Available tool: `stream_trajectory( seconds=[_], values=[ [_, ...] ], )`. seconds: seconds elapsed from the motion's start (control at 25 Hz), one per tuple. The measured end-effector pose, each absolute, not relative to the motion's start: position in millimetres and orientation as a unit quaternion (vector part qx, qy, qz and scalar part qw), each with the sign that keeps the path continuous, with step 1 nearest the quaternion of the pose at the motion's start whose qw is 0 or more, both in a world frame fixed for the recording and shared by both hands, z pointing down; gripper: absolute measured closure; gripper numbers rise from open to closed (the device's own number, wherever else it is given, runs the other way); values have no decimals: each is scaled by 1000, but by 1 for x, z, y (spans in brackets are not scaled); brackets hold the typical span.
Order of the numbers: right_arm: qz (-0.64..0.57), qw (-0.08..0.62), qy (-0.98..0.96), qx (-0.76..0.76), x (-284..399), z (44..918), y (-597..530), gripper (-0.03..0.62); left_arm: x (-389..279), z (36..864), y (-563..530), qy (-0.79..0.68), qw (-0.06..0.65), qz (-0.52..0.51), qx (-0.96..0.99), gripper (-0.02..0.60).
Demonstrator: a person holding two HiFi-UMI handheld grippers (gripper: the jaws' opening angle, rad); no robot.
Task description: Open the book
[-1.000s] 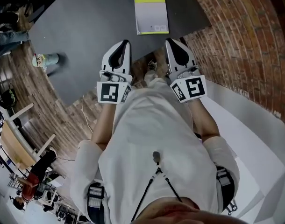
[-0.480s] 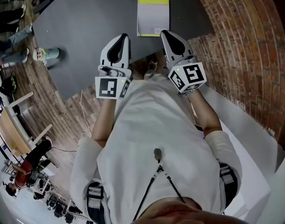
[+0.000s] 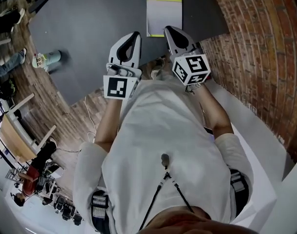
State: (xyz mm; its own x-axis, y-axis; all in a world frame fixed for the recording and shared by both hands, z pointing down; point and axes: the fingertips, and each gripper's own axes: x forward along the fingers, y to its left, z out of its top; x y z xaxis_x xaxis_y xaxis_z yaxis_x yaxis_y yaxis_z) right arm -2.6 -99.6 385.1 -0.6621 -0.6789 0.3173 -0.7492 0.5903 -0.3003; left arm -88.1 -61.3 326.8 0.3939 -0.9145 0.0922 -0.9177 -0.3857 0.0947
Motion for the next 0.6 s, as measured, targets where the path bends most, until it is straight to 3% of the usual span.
stream_trajectory(
  seconds=[0.6],
  values=[
    [271, 162, -845, 431, -56, 497, -149, 557, -140, 384, -129, -525, 108, 7, 844, 558]
  ],
)
